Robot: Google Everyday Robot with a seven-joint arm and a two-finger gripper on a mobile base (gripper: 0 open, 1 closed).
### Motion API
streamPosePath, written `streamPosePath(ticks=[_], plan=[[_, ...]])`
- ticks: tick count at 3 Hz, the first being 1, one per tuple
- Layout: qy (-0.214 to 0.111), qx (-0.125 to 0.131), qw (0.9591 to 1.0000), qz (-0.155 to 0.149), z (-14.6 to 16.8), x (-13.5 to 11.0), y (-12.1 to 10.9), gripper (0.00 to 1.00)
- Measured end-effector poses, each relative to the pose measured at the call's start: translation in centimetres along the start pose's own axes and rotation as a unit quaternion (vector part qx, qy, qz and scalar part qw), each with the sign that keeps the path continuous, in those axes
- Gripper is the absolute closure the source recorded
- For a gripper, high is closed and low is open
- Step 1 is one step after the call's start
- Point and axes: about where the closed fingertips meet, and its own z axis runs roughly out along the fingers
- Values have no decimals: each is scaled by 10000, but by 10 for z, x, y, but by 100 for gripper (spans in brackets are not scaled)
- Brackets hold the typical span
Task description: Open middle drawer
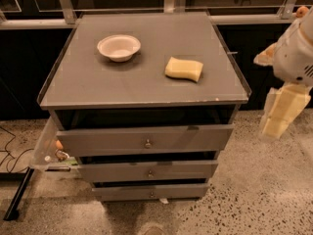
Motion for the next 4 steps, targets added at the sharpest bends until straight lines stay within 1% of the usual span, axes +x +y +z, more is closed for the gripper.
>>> streamPosePath(ticks=[1,2,3,4], plan=[[-214,-319,9991,-185,57,6,25,0],[-540,-454,9965,-450,107,10,60,0],[-976,-453,9916,-717,163,16,93,0],[-1288,-433,9888,-625,212,24,94,0]])
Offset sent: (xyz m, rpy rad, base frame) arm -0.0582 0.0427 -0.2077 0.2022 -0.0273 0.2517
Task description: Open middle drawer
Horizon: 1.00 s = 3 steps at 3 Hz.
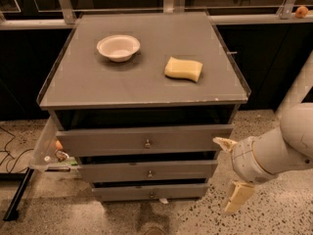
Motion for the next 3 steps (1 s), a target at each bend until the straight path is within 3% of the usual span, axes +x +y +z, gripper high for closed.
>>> streamPosePath(ticks=[1,2,3], plan=[[0,0,10000,0,0,0,0,0],[-82,-159,9997,192,36,11,6,0],[-216,-145,9983,519,92,45,9,0]])
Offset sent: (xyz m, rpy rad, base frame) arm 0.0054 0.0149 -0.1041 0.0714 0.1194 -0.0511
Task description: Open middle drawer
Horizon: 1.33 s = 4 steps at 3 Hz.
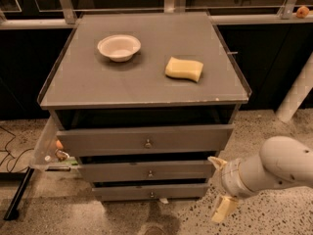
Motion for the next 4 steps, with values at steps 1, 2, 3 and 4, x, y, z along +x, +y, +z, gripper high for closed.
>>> streamPosePath(ticks=[1,2,3,4], plan=[[-180,344,9991,144,46,32,-14,0],[-426,813,9958,62,74,46,-38,0],[-760,1057,9915,-9,88,42,-62,0],[-760,1057,9915,-11,88,42,-62,0]])
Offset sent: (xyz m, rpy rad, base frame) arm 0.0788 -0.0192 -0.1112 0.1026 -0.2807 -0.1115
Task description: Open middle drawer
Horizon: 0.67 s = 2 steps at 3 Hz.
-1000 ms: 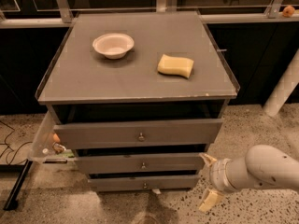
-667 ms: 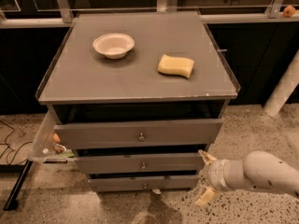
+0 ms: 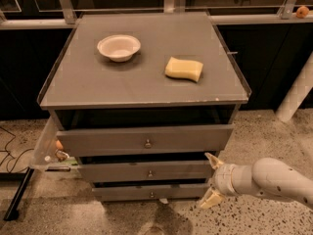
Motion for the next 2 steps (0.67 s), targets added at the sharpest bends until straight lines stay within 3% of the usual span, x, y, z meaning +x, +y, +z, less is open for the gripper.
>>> streamPosePath(ticks=[2], plan=[[-186,-19,9990,-397,33,-2,-8,0]])
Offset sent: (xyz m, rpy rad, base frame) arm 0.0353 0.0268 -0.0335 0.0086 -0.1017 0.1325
